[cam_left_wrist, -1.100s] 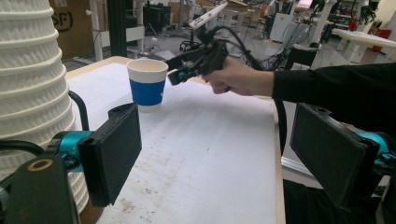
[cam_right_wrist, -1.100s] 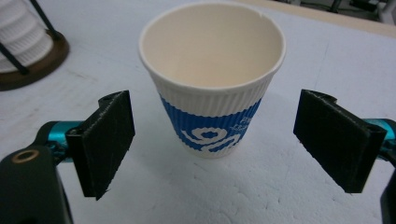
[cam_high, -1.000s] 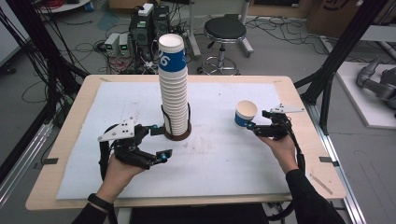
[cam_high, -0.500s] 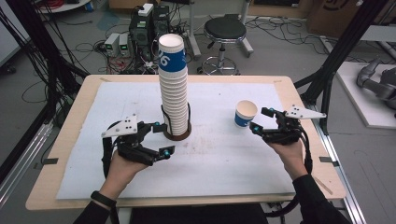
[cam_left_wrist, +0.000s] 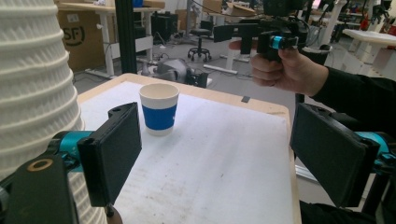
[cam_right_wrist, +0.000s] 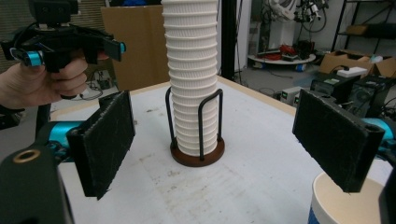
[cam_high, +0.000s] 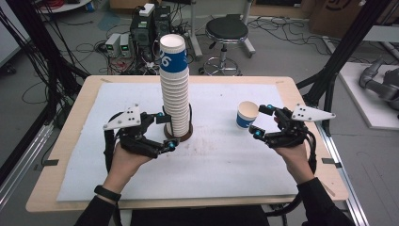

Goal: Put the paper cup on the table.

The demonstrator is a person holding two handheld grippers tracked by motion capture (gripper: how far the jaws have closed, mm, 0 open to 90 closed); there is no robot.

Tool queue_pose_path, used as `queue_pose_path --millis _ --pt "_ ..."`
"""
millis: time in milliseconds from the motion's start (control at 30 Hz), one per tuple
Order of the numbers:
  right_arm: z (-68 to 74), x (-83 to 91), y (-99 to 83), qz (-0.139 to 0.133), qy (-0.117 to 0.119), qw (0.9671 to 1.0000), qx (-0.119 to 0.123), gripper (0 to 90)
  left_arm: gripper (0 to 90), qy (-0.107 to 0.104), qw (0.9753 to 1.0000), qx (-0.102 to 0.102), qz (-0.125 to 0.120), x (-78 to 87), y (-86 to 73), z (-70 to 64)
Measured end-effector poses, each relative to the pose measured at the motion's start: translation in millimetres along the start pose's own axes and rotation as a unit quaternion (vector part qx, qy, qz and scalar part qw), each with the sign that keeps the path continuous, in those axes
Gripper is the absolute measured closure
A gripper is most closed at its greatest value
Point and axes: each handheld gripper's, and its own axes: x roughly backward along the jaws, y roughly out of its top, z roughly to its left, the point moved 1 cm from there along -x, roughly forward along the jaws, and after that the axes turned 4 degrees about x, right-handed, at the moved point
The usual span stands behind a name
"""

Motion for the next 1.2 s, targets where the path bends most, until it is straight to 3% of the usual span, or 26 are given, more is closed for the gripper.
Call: queue_pose_path --millis 233,667,1200 --pt "8.1 -0.9 11.0 -0.005 0.014 0.9998 0.016 15.5 16.6 -0.001 1.0 0.001 0.009 -1.9 -4.4 0.5" --pt "17.4 -1.9 19.7 -0.012 0.031 0.999 0.029 15.5 16.6 0.003 1.0 0.0 -0.002 6.2 -1.4 1.2" --pt "13.0 -2.0 17.2 -0.006 0.027 0.9992 0.029 15.4 16.6 0.009 0.9999 -0.002 -0.006 9.8 -1.1 1.4"
